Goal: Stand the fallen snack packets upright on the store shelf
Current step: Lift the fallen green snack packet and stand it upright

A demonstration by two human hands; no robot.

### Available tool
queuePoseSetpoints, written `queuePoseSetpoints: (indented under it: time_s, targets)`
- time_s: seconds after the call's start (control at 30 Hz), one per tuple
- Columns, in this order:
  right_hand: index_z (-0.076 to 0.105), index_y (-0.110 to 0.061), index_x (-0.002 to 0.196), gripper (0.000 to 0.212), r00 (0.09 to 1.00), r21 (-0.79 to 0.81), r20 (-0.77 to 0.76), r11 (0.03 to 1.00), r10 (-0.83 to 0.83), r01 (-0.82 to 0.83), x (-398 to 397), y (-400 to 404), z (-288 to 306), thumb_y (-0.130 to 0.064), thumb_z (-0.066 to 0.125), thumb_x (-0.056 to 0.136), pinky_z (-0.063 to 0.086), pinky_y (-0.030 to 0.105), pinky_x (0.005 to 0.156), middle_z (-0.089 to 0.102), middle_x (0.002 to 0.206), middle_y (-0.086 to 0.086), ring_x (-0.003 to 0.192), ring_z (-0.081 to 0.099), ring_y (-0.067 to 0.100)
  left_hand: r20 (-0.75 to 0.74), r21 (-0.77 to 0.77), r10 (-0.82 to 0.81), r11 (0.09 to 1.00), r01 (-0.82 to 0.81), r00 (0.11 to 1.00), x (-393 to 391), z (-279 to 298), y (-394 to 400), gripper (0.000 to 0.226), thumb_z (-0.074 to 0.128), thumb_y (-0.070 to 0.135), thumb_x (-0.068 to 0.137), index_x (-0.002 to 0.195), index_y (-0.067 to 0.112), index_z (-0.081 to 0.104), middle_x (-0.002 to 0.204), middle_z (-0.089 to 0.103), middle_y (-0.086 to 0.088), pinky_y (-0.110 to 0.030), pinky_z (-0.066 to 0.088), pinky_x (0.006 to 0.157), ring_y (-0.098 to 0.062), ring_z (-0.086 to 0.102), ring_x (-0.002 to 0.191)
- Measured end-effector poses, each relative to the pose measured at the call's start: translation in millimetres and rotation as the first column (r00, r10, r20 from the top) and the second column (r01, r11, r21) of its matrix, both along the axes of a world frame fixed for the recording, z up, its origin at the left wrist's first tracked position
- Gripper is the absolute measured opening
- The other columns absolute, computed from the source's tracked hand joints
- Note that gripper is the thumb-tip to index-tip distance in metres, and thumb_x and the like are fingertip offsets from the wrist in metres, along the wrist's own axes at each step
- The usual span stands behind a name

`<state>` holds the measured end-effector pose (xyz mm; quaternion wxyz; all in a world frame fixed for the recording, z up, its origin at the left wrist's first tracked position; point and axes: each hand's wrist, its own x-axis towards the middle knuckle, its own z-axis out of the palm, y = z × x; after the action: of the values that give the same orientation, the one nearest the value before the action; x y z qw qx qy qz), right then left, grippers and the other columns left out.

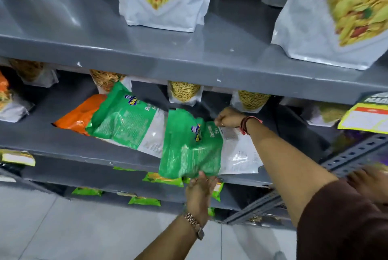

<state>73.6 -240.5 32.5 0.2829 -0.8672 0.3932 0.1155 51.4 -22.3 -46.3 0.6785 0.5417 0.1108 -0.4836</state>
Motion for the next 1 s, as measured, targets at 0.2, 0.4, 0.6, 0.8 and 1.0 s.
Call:
queuePoseSetpoints:
  time_s: [0.2, 0.4, 0.6, 0.8, 1.0]
  targets:
    - [0.057, -0.017, 0.068, 0.017, 0.888, -0.049, 0.321, 0.93, -0.331, 0.364, -63, -14, 19, -0.014, 0.054, 0.084, 0.038, 0.024, 0.065, 0.057, 0.083, 0.008, 0.081, 0.05, 0.015, 0.176, -0.047, -0.079, 0.995, 0.088, 0.981, 47, 38, -27, 0.018, 0.051, 0.018, 0.091, 0.074, 0.021, 0.049, 0.075, 0.058, 0.002, -0.018, 0.051, 0.044, -0.008, 0.062, 0.059]
    - [0.07, 0.0, 0.083, 0.012, 0.537, 0.166, 0.582, 0.736, -0.61, 0.656, -98, -14, -6, 0.001, 0.059, 0.08, 0.043, 0.031, 0.08, 0.061, 0.085, 0.009, 0.084, 0.051, 0.017, 0.581, 0.018, -0.133, 0.988, 0.151, 0.803, 86, 73, -68, 0.021, 0.063, 0.029, 0.081, 0.061, 0.026, 0.056, 0.069, 0.061, 0.003, -0.032, 0.042, 0.074, -0.018, 0.059, 0.073]
    - [0.056, -0.015, 0.066, 0.029, 0.184, 0.515, 0.621, 0.573, -0.762, 0.638, -107, 13, -30, 0.008, 0.054, 0.084, 0.049, 0.015, 0.059, 0.062, 0.056, -0.009, 0.062, 0.055, 0.005, 0.718, 0.056, -0.195, 0.973, 0.223, 0.669, 100, 84, -90, 0.016, 0.067, 0.034, 0.076, 0.062, 0.034, 0.06, 0.067, 0.062, 0.009, -0.04, 0.052, 0.081, -0.016, 0.059, 0.075]
    - [0.06, 0.005, 0.099, 0.018, 0.013, 0.774, 0.508, 0.463, -0.861, 0.432, -116, 19, -34, -0.005, 0.047, 0.091, 0.05, 0.034, 0.092, 0.071, 0.08, 0.002, 0.074, 0.061, 0.012, 0.696, 0.133, -0.288, 0.952, 0.276, 0.658, 79, 72, -85, 0.06, 0.054, 0.057, 0.068, 0.111, 0.015, 0.06, 0.088, 0.064, 0.005, -0.037, 0.05, 0.089, -0.02, 0.06, 0.098]
    - [0.052, 0.01, 0.118, 0.037, 0.084, 0.749, 0.49, 0.469, -0.867, 0.468, -116, 24, -25, -0.016, 0.045, 0.094, 0.045, 0.038, 0.101, 0.058, 0.116, 0.021, 0.104, 0.057, 0.029, 0.423, 0.226, -0.554, 0.831, 0.509, 0.717, 44, 51, -77, 0.06, 0.035, 0.05, 0.091, 0.135, 0.009, 0.038, 0.118, 0.057, -0.015, -0.036, 0.042, 0.097, -0.026, 0.056, 0.107]
